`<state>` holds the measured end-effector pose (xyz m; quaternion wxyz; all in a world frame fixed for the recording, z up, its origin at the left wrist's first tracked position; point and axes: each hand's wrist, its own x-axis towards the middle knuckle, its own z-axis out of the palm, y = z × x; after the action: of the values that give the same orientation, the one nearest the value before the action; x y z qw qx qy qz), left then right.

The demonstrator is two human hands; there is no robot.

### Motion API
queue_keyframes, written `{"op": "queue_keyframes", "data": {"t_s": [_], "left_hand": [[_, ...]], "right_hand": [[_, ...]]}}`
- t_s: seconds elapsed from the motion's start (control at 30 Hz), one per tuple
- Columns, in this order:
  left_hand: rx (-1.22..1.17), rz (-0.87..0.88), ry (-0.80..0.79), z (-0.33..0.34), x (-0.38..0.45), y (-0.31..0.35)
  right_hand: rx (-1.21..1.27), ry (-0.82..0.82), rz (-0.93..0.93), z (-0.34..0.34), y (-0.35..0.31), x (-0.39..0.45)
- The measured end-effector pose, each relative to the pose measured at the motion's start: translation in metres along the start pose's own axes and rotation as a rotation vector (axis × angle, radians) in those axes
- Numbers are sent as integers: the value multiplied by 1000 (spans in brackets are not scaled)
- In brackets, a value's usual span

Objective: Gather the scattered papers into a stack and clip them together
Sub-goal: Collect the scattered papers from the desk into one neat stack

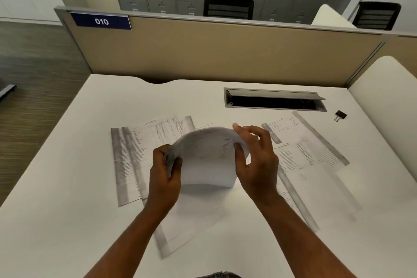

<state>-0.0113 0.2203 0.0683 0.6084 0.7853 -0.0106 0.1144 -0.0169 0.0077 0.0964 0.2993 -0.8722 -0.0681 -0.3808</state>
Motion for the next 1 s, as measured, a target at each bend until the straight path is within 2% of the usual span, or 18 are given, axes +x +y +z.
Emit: {"op": "queue_keyframes", "data": {"t_s": [0.17, 0.37, 0.47, 0.53, 0.6, 0.67, 0.8, 0.93, 1.0], "left_hand": [[-9, -19, -5, 3, -2, -2], [33, -40, -6, 2, -3, -11], [21, -69, 3, 4, -4, -13], [25, -103, 8, 5, -4, -19], [23, -119, 8, 5, -6, -23], [9, -101, 9, 6, -7, -19], [-23, -37, 21, 4, -10, -12], [47, -133, -33, 4, -20, -29], [95, -175, -77, 7, -20, -32]], "right_hand": [[-34, -36, 2, -5, 2, -2], [44, -37, 52, -6, -2, -2], [330, -39, 306, -3, 2, -7], [504, -158, 553, 3, 6, -12], [479, -283, 687, 14, 13, -21], [474, -248, 734, 17, 15, -29], [588, -149, 713, 12, 6, -32], [477, -309, 804, 25, 15, -56], [473, -323, 838, 30, 19, -62]]}}
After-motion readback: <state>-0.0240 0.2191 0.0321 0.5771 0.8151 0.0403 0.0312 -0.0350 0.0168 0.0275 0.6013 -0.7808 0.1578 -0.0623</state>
